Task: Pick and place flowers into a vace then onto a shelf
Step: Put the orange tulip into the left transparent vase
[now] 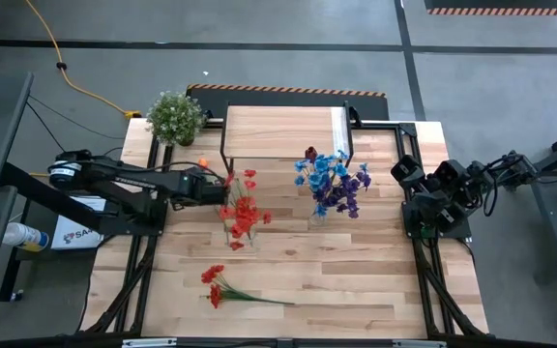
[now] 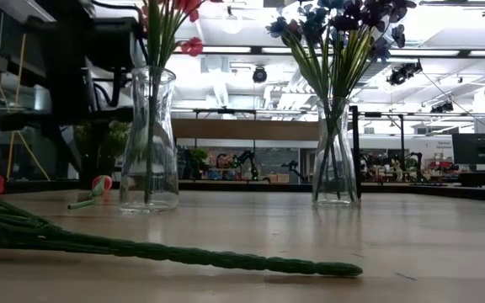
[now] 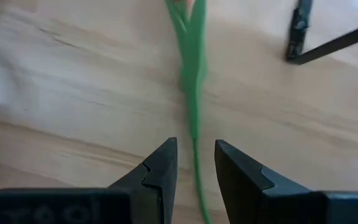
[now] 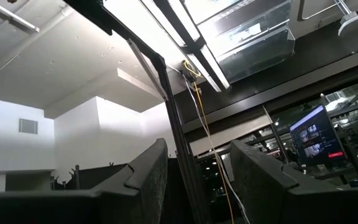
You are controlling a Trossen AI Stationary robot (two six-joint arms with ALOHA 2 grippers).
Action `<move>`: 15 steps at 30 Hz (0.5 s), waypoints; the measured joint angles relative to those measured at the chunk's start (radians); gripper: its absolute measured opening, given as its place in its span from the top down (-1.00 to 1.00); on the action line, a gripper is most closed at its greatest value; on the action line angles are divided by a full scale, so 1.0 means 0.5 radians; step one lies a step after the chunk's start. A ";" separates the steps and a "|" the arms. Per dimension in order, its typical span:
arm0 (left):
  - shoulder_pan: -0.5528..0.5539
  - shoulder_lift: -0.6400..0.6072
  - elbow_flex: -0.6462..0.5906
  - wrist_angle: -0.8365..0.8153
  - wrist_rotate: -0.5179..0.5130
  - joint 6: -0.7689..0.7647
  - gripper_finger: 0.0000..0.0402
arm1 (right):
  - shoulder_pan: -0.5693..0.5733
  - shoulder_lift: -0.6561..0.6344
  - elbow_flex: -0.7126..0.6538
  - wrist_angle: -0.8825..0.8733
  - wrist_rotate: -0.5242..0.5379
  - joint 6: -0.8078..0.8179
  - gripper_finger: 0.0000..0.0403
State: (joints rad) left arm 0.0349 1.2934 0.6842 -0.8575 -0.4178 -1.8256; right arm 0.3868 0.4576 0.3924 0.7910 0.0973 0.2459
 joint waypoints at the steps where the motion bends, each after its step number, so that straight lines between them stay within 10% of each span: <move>1: 0.000 0.016 0.000 0.016 0.004 0.000 0.29 | 0.000 0.000 0.001 0.000 0.000 0.000 0.18; 15: -0.005 0.074 -0.280 0.525 0.048 -0.064 0.29 | 0.000 0.000 0.001 -0.001 0.000 0.031 0.18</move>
State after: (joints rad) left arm 0.0326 1.3304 0.5439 -0.5949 -0.3939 -1.8575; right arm 0.3866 0.4576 0.3927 0.7906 0.0971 0.2615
